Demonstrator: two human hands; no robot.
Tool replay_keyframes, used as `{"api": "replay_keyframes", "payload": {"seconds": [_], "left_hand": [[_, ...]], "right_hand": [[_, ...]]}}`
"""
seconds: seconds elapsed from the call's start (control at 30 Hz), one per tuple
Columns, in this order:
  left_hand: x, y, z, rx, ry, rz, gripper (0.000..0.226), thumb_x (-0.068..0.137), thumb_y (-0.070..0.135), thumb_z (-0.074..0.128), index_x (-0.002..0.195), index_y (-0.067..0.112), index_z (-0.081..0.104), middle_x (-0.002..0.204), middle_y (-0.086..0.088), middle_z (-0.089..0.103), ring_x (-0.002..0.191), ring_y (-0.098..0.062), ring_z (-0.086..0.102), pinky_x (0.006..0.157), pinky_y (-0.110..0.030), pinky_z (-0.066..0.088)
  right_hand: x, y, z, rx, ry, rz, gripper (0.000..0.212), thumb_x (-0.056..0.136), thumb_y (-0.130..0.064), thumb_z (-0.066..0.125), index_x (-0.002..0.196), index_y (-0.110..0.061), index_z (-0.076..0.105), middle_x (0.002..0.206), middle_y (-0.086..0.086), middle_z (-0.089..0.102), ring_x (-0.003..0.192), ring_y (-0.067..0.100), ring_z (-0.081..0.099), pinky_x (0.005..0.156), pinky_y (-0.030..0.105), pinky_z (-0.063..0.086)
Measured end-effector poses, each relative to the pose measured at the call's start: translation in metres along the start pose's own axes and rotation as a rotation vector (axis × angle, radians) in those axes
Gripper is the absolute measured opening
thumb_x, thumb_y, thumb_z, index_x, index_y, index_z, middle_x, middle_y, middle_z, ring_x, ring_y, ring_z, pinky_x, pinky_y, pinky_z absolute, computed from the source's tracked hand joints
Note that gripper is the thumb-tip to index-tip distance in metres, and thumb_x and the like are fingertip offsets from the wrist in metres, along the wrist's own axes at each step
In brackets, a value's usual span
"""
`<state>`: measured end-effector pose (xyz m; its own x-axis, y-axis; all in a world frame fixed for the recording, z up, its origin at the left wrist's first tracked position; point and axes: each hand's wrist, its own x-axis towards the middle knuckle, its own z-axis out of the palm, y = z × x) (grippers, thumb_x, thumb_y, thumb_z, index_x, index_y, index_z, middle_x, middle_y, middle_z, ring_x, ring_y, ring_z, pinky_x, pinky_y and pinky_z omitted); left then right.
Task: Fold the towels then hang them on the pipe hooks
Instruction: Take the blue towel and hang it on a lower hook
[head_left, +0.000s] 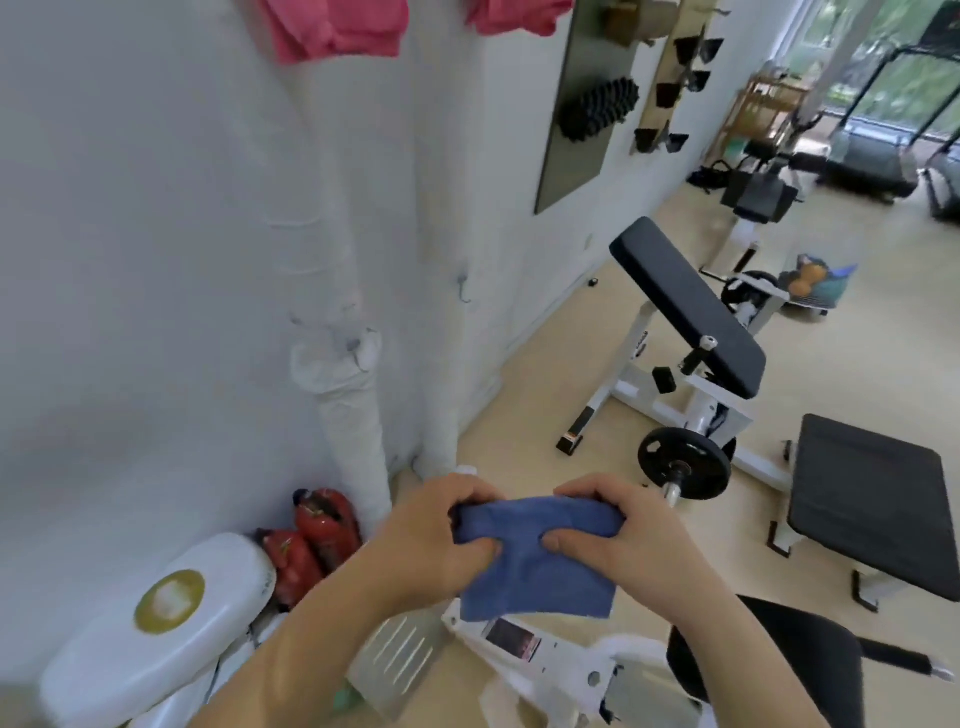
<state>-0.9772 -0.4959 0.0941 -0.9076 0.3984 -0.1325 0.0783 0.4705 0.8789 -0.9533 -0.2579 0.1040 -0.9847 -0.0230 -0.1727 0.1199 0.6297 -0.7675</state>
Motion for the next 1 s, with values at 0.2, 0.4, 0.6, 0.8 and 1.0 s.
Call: {"api": "replay_keyframes", "payload": {"seconds": [0.2,0.4,0.6,0.8,1.0], "left_hand": [[0.018,-0.029,-0.088,-0.162,0.191,-0.109,0.025,0.080,0.002,0.068,0.089,0.025,0.072,0.084,0.002,0.076,0.076,-0.008,0.071,0.065,-0.018,0.054],[0.045,-0.053,-0.127,-0.292,0.341,-0.146,0.022,0.087,0.001,0.072,0.099,0.021,0.072,0.087,0.001,0.079,0.074,-0.005,0.074,0.063,-0.017,0.057],[0.092,-0.083,-0.150,-0.386,0.571,-0.281,0.018,0.088,0.009,0.074,0.102,0.020,0.069,0.093,0.003,0.078,0.086,-0.009,0.075,0.070,-0.019,0.057],[0.148,-0.116,-0.153,-0.270,0.722,-0.431,0.010,0.085,0.006,0.071,0.091,0.014,0.069,0.081,-0.004,0.073,0.071,-0.014,0.065,0.062,-0.015,0.050],[0.192,-0.154,-0.152,0.032,0.739,-0.506,0.026,0.081,0.007,0.071,0.080,0.032,0.063,0.074,0.011,0.066,0.068,-0.003,0.059,0.059,-0.006,0.042]], "right_hand": [[0.067,-0.050,0.044,0.093,-0.060,-0.009,0.032,0.082,-0.005,0.079,0.105,-0.025,0.073,0.095,-0.009,0.077,0.087,0.004,0.070,0.073,0.018,0.057],[0.143,-0.082,0.070,0.117,0.006,-0.092,0.014,0.087,-0.027,0.071,0.096,-0.032,0.062,0.083,-0.002,0.070,0.073,0.006,0.064,0.071,0.031,0.058],[0.233,-0.093,0.093,0.103,-0.049,-0.108,0.017,0.084,-0.041,0.072,0.095,-0.042,0.060,0.085,-0.006,0.073,0.083,0.011,0.071,0.080,0.042,0.061],[0.325,-0.093,0.113,0.046,-0.224,-0.125,0.017,0.093,-0.028,0.071,0.104,-0.020,0.061,0.094,0.002,0.072,0.088,0.017,0.068,0.076,0.028,0.055],[0.397,-0.067,0.143,-0.094,-0.288,-0.164,0.018,0.090,-0.030,0.072,0.092,-0.024,0.055,0.082,0.000,0.064,0.079,0.021,0.062,0.068,0.031,0.048]]}}
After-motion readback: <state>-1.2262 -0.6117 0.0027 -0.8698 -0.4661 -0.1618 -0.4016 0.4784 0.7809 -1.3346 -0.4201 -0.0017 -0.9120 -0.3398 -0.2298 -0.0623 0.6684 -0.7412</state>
